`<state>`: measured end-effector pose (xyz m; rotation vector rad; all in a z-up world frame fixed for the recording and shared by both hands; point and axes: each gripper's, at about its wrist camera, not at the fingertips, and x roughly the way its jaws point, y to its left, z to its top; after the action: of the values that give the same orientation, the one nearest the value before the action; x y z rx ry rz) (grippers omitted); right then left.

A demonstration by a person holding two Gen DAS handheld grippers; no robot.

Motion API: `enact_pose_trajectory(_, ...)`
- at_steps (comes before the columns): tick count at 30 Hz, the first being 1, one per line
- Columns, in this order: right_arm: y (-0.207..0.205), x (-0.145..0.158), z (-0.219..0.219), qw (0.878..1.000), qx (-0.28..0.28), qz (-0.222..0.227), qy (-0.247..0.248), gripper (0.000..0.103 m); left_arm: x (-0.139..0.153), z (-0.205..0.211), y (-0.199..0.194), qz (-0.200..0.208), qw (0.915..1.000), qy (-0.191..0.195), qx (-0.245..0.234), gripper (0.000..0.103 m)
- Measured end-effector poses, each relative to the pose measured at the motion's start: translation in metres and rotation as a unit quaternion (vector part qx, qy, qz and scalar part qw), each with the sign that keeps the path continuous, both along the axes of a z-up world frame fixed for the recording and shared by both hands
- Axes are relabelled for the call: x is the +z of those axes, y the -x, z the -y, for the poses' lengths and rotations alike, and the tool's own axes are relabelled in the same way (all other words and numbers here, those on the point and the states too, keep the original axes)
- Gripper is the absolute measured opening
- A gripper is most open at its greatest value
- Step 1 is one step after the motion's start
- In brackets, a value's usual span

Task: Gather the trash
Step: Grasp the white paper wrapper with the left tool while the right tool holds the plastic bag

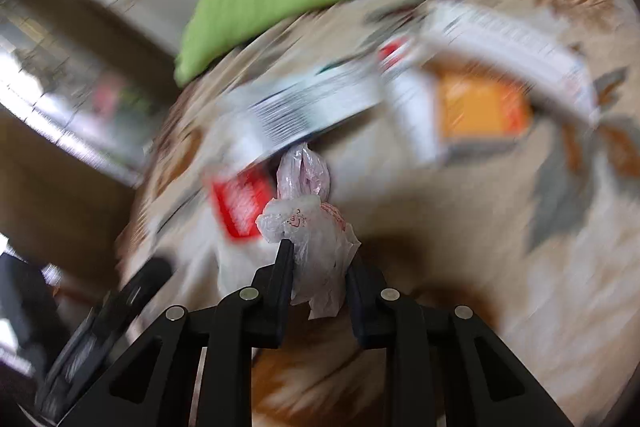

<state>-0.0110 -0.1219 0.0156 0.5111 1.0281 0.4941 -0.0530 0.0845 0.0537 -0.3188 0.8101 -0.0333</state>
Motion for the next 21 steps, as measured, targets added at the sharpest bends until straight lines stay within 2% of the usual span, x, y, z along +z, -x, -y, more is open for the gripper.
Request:
enact_pose_trajectory(3, 0.021, 0.006, -0.004, 0.999, 0.030, -0.004, -0.020, 0.025, 0.000, -0.001, 0.000, 0.002, 1.0000, -0.002, 0.006, 0.067)
enact_pose_trajectory(7, 0.043, 0.023, 0.023, 0.999, -0.023, 0.029, 0.015, 0.025, -0.001, 0.007, -0.007, -0.001, 0.9999, -0.013, -0.003, 0.067)
enact_pose_trajectory(11, 0.061, 0.030, 0.044, 0.997, -0.068, 0.037, 0.027, 0.025, -0.005, 0.029, -0.022, -0.006, 0.9988, -0.044, -0.021, 0.067)
enact_pose_trajectory(16, 0.075, 0.038, 0.049, 0.994, -0.078, 0.055, 0.048, 0.025, -0.020, 0.045, -0.049, -0.034, 0.9954, -0.086, -0.024, 0.067)
enact_pose_trajectory(18, 0.078, 0.041, 0.048, 0.994, -0.077, 0.064, 0.055, 0.025, -0.026, 0.047, -0.056, -0.044, 0.9951, -0.084, -0.027, 0.066)
enact_pose_trajectory(19, 0.080, 0.043, 0.048, 0.993, -0.077, 0.066, 0.056, 0.025, -0.027, 0.048, -0.058, -0.043, 0.9949, -0.087, -0.030, 0.059)
enact_pose_trajectory(20, 0.083, 0.044, 0.049, 0.993, -0.078, 0.070, 0.059, 0.025, -0.027, 0.051, -0.059, -0.040, 0.9944, -0.091, -0.035, 0.046)
enact_pose_trajectory(21, 0.084, 0.046, 0.050, 0.992, -0.080, 0.073, 0.062, 0.025, -0.027, 0.053, -0.059, -0.035, 0.9941, -0.093, -0.043, 0.040)
